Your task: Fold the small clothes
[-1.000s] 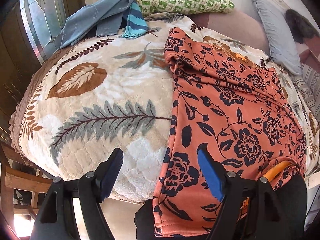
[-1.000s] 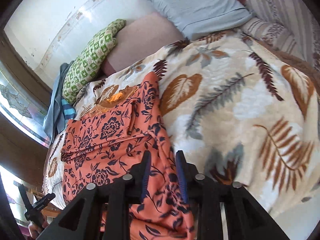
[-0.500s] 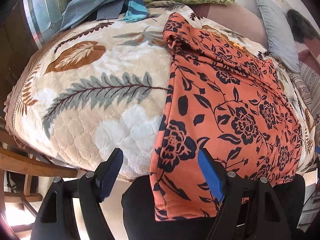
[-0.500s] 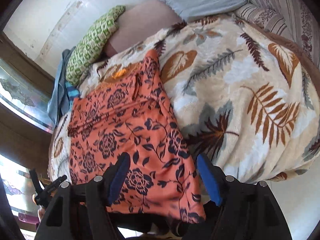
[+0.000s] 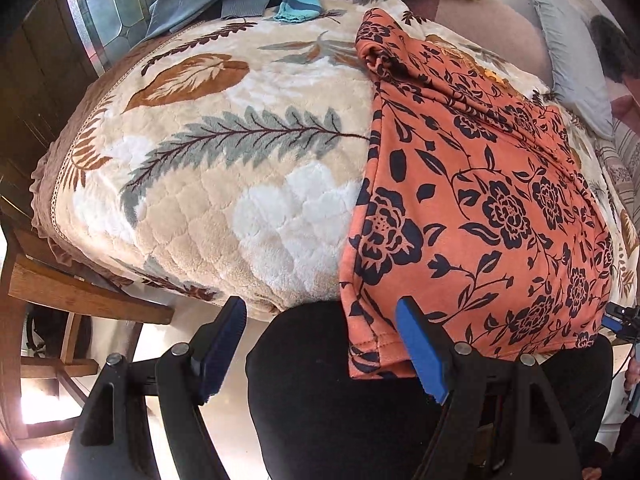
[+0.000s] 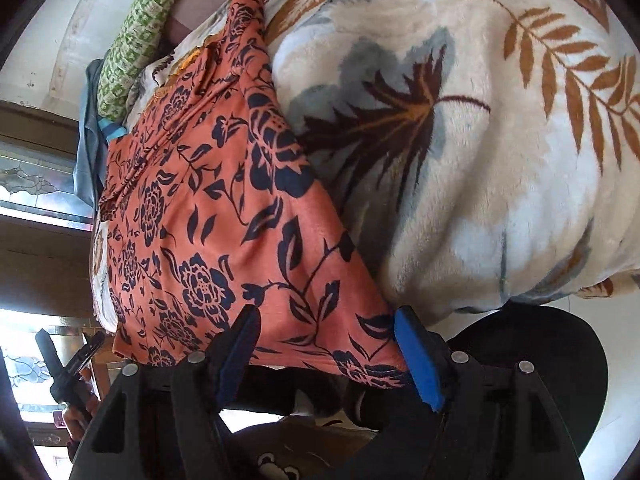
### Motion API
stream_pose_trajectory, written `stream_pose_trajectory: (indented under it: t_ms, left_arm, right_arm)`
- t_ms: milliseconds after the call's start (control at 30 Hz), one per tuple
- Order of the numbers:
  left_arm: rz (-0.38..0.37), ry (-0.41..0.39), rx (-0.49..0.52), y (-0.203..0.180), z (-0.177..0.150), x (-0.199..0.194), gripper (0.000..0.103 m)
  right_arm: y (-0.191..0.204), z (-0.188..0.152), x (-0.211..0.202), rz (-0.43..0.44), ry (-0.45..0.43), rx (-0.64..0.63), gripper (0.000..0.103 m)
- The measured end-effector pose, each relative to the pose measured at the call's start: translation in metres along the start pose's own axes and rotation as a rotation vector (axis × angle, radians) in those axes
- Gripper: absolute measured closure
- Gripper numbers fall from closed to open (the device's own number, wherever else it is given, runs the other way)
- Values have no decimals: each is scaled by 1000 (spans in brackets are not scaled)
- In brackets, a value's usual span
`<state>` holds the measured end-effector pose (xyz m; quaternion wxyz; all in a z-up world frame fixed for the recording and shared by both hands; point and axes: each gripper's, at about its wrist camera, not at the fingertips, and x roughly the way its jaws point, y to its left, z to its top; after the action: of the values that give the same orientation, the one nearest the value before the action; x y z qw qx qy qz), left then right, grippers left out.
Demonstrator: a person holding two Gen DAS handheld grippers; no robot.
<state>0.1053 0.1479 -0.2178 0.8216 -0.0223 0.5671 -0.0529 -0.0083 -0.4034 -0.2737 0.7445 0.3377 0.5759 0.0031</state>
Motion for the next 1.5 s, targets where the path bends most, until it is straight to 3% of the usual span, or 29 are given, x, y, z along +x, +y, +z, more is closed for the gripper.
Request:
stream_pose_trajectory:
  t_ms: [167,467,600,667,767,800,967,1067,1133,1233,1333,1400,1500]
  left_arm:
    - [-35,40,-40,5,-1,9,25]
    - [-138,152,-22,-14,2,45,26]
    - [-130,200,-23,-15,-4,67,26]
    - [-140,214,-22,-14,-7,75,34]
    - [-144,258,8,-18,-10,89,61]
    - [-145,273,19,-21,-11,93,65]
    - [-93,309,143,-49,-9,103,65]
    - [-76,320,163,-59,-6,107,52]
    - [-68,307,157,-61,-5,107,51]
    - [-68,276,154,-63,-6,108,52]
    - [-55,242,173,-64,-21,102,68]
    - [-56,235,172,-62,-28,95,84]
    - [-84,239,166,-59,-29,86,93]
  right_arm:
    - [-5,4,1,13,8,8,30]
    - [-11,5,14,15,48,20,30]
    - [-14,3,16,7,59,18,30]
    - [-14,3,18,4,62,21,30]
    - [-12,3,25,-9,58,26,30]
    - [-10,3,27,-22,52,20,30]
    - [1,-4,32,-81,17,-45,30]
    - [-1,-9,33,-74,-3,-39,30]
    - [-2,-10,35,-73,-8,-47,30]
    - [5,-14,37,-107,-23,-100,35]
    - [13,-20,39,-119,-32,-137,48]
    - [20,-24,37,-130,-36,-163,59]
    - [33,-30,31,-157,-51,-214,78]
